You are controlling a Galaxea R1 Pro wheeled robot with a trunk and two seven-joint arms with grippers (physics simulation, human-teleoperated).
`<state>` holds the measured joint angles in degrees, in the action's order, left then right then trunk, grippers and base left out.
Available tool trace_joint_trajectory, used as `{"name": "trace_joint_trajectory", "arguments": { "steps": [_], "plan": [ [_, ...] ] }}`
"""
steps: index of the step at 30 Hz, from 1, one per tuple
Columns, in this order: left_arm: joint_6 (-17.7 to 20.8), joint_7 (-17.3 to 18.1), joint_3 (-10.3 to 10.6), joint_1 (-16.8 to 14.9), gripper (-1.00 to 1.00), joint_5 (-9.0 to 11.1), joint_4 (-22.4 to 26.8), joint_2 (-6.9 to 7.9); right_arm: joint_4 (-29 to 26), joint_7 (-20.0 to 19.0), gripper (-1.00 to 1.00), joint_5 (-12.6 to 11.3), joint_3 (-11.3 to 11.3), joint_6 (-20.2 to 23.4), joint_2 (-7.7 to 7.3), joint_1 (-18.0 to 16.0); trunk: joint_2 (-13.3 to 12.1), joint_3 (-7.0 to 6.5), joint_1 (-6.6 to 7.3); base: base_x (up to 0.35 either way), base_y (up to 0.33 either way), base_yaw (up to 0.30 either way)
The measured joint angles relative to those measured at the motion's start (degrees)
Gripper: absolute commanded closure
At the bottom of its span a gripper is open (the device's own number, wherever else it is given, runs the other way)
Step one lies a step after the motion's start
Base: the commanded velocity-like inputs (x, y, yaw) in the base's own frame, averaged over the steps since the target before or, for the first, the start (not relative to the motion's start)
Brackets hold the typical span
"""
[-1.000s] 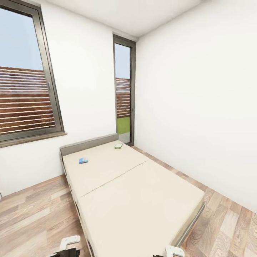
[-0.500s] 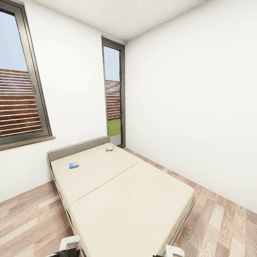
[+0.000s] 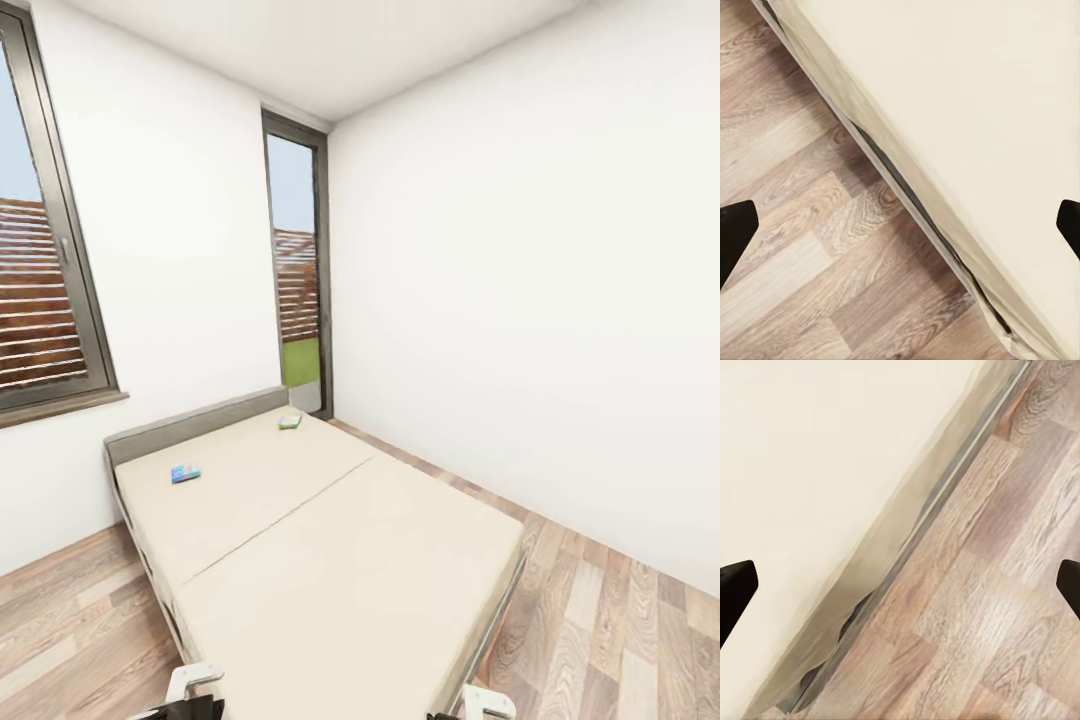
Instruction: Put all the toys in the child's room - the three board games (two on the bed and one on the table), the two jigsaw puzzles on the table, and the tennis ball on the table - inside the toy box on the table in the child's room.
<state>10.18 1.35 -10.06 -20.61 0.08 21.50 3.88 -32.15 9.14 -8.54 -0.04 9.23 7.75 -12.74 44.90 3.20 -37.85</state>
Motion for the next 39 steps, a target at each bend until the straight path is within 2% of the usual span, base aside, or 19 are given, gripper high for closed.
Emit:
{"name": "trace_joint_trajectory", "arguments": {
  "steps": [20,34,37,39],
  "plan": [
    [0.05,0.06,-0.11,0.05,-1.00,0.23,0.01,0.09,0.07,-0.12,-1.00,-0.36,-0.42,0.42,-0.38,0.02,0.00,1.21,0.00,0.000,0.057,-0.080],
    [0.27,1.11,-0.45,0.01,-1.00,0.52,0.35,0.51,0.18,-0.12,-1.00,-0.39,-0.57,0.43,-0.44,0.02,-5.61,-0.07,3.07,0.000,0.006,-0.120],
    [0.63,2.64,-0.63,-0.06,-1.00,0.55,0.54,1.35,0.19,-0.22,-1.00,-0.45,-0.67,0.43,-0.54,0.02,-6.82,-0.35,3.73,0.000,0.001,-0.120],
    [1.39,4.74,-0.98,-0.21,-1.00,0.58,0.71,2.86,0.10,-0.47,-1.00,-0.80,-0.89,0.54,-0.66,-0.02,-7.62,-0.55,4.17,0.000,0.000,-0.089]
  ]
}}
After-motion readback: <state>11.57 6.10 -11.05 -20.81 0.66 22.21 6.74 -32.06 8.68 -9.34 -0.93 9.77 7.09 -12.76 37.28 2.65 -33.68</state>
